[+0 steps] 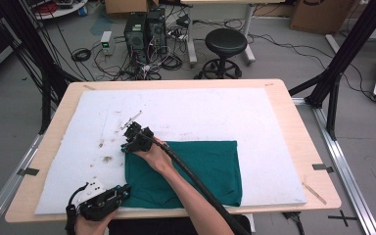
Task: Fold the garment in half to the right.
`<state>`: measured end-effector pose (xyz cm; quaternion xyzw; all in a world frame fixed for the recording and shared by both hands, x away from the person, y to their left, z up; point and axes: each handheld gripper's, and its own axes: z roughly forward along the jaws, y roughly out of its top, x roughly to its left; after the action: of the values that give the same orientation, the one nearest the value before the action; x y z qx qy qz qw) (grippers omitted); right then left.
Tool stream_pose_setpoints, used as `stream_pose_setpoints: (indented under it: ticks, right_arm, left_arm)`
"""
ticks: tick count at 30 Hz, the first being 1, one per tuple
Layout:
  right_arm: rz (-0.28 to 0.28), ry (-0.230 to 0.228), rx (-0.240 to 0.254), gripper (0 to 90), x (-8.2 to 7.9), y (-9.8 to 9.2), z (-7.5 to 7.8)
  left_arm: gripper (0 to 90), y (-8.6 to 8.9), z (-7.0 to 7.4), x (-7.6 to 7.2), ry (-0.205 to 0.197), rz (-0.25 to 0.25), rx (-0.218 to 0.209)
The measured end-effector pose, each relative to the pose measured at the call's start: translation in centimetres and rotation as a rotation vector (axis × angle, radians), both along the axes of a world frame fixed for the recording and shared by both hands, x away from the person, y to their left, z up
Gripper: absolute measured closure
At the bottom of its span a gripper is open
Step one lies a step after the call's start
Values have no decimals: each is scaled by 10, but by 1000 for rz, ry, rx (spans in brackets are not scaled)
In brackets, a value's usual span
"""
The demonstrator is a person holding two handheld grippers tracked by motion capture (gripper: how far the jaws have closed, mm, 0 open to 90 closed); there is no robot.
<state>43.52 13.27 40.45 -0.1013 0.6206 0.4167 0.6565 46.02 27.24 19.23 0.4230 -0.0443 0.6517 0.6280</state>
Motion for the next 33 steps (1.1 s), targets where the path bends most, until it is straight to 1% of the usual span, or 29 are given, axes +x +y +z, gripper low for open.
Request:
stream_pose_setpoints:
  ticks: [2,4,5,7,11,12,13,16,20,22,24,25,26,27,28,29,33]
  right_arm:
    - [-9,-22,3,698,0,1,-1]
    - [-17,-33,0,730,0,1,-2]
    - [-14,-27,0,755,0,2,-2]
    - [-9,-26,-6,768,0,1,-1]
    - [10,-9,5,789,2,0,0]
    - [13,-17,3,795,3,-1,1]
    - [17,-13,8,801,3,-1,0]
    - [22,-20,17,821,3,-1,-1]
    - [20,-22,6,848,3,-1,0]
    - [18,-13,-2,857,2,-2,1]
    - [20,-11,-2,860,1,-1,2]
    - [20,-13,-8,861,0,-2,2]
    - [22,-13,-3,861,-1,-2,2]
    - [27,-8,1,861,-3,-2,3]
    - [45,6,5,861,-4,-2,4]
    - [52,11,2,861,-6,-3,5]
    - [57,-12,3,860,-16,-1,5]
  left_arm:
    - [819,-1,0,0,-1,2,-4]
    - [820,-1,-1,0,-5,3,-9]
    - [819,-1,-1,0,-6,6,-9]
    - [820,-1,-1,1,-11,4,-6]
    - [819,-2,-2,0,-13,8,-7]
    - [819,-2,-2,0,-13,9,-9]
    - [819,-2,-2,0,-12,11,-10]
    - [819,-2,-2,0,-21,18,-7]
    - [824,-2,-2,0,-14,5,-12]
    - [834,-3,-2,-1,-19,12,-17]
    - [838,-4,-2,-2,-24,17,-26]
    - [839,-4,-2,-2,-25,10,-30]
    - [840,-4,-2,-3,-29,6,-33]
    - [840,-3,-2,-4,-34,0,-32]
    - [841,-2,-2,-5,-35,-5,-33]
    - [840,-1,-3,-6,-37,-9,-35]
    - [840,4,-4,-12,-50,-11,-45]
